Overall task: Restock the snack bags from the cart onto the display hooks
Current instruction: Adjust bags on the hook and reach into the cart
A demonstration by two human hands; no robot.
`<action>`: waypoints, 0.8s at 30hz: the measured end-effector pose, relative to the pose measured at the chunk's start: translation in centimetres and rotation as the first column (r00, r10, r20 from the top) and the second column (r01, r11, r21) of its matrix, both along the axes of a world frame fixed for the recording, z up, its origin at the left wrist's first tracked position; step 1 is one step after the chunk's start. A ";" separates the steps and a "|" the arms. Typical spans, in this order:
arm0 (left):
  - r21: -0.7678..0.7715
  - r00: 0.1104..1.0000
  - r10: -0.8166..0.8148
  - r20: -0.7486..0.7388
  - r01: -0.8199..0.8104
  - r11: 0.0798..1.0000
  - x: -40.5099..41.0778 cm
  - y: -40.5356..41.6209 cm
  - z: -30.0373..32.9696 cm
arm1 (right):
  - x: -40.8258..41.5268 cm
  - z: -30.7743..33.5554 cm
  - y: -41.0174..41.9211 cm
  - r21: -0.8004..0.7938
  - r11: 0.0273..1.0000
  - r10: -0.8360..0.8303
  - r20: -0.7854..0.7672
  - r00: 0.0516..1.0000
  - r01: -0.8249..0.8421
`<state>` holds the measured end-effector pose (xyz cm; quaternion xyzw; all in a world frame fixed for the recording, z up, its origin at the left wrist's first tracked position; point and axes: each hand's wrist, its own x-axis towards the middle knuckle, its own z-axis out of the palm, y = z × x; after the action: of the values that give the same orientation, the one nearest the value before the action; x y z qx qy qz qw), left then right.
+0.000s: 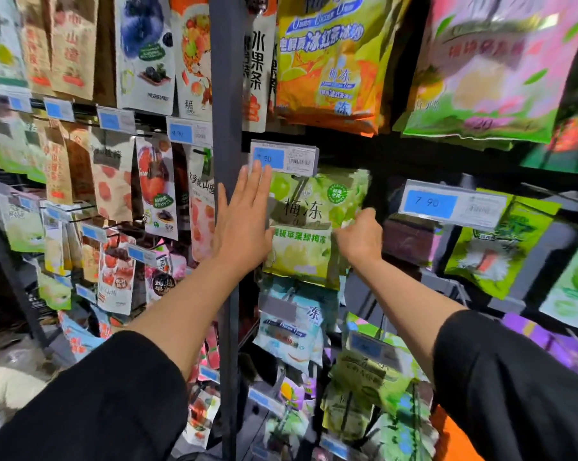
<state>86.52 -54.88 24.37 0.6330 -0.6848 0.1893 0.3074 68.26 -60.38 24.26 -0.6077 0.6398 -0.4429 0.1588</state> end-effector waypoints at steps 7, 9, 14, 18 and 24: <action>-0.045 0.924 -0.223 -0.312 0.220 0.975 -12.0 7.0 -3.0 | -11.4 -2.5 9.0 0.013 0.999 0.050 0.045 0.998 -0.051; -0.035 0.887 -0.302 -0.349 0.310 0.950 -18.3 8.9 -4.4 | -17.2 -4.1 12.9 0.014 1.000 0.009 0.057 0.998 -0.009; 0.054 0.744 -0.560 -0.364 0.618 0.785 -37.2 15.8 -6.8 | -34.7 -6.9 24.3 0.000 0.950 -0.311 0.115 0.943 0.313; 0.143 0.568 -0.741 -0.359 0.817 0.558 -52.5 24.8 -9.1 | -48.6 -9.6 36.8 0.014 0.802 -0.594 0.125 0.794 0.597; 0.316 0.277 -0.870 -0.408 0.937 0.151 -68.3 38.5 -14.8 | -61.8 -14.2 55.8 0.146 0.507 -0.862 0.067 0.503 0.850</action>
<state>18.22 -16.36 9.61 0.1612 -0.9252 -0.2595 0.2250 6.42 -4.58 10.09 -0.1730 0.8645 -0.4718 -0.0110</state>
